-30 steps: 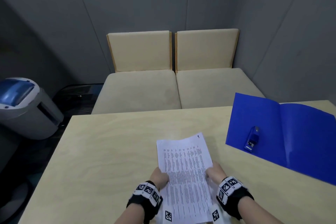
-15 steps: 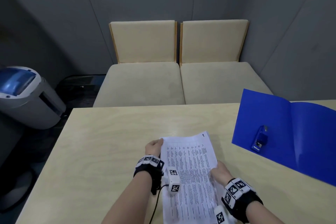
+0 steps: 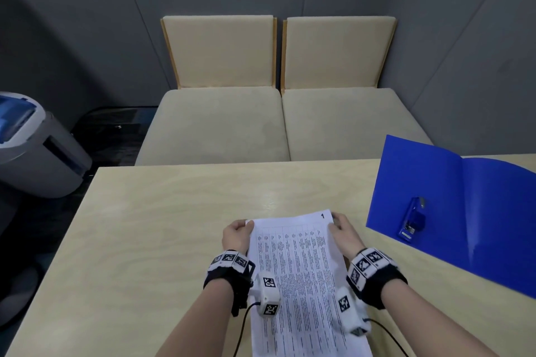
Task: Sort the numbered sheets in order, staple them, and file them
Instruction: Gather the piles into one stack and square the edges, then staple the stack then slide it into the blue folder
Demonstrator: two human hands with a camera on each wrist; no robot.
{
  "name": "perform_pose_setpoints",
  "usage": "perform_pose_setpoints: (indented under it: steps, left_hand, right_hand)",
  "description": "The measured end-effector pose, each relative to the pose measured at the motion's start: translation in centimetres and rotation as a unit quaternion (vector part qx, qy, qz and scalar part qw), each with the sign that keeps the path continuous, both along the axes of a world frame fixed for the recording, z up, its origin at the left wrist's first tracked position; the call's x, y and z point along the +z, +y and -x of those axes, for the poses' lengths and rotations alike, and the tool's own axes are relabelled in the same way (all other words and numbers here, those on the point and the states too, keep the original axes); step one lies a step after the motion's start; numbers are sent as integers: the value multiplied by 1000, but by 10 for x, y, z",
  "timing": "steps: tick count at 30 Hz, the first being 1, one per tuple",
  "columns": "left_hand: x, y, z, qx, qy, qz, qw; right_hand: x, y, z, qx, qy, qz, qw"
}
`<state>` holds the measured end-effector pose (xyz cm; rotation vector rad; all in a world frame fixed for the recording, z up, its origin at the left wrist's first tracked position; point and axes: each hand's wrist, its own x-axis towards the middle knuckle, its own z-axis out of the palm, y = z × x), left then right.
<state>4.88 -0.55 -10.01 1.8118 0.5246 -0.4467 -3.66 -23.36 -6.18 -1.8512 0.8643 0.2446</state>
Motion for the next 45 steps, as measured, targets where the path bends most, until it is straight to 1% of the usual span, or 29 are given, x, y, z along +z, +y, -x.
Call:
perform_pose_setpoints:
  steps: [2, 6, 9, 13, 19, 24, 29, 32, 34, 38, 43, 45]
  left_hand:
    - [1, 1, 0, 0, -3, 0, 1000]
    - [0, 2, 2, 7, -6, 13, 1000]
    - [1, 2, 7, 9, -38, 22, 999]
    - [5, -1, 13, -25, -97, -8, 995]
    - [7, -4, 14, -34, -102, -46, 993]
    - [9, -12, 16, -10, -103, -65, 992]
    - [14, -12, 18, 0, -100, -55, 993]
    - [18, -6, 24, 20, -85, -43, 995]
    - [18, -4, 27, 45, -70, -54, 995]
    - [19, -8, 30, 67, -60, -71, 993]
    - [19, -9, 31, 101, -56, -59, 991]
    - [18, -9, 31, 128, -54, -41, 989]
  right_hand:
    - [3, 4, -12, -10, -26, 30, 999]
    - [-5, 8, -24, -77, -60, 63, 993]
    - [-12, 7, -29, -102, -42, 67, 992]
    - [-16, 6, -32, -109, -26, 78, 991]
    - [-15, 7, -34, -106, -12, 72, 992]
    - [-18, 14, -36, -105, -21, 71, 992]
    - [-18, 15, -34, -114, -31, 78, 990]
    - [-21, 15, -33, -119, -39, 81, 989]
    - [-22, 16, -33, -126, -50, 82, 987]
    - [-21, 22, -35, -136, -61, 66, 987]
    - [-21, 22, -34, -137, -62, 62, 987]
    - [-20, 23, -35, -134, -58, 64, 987]
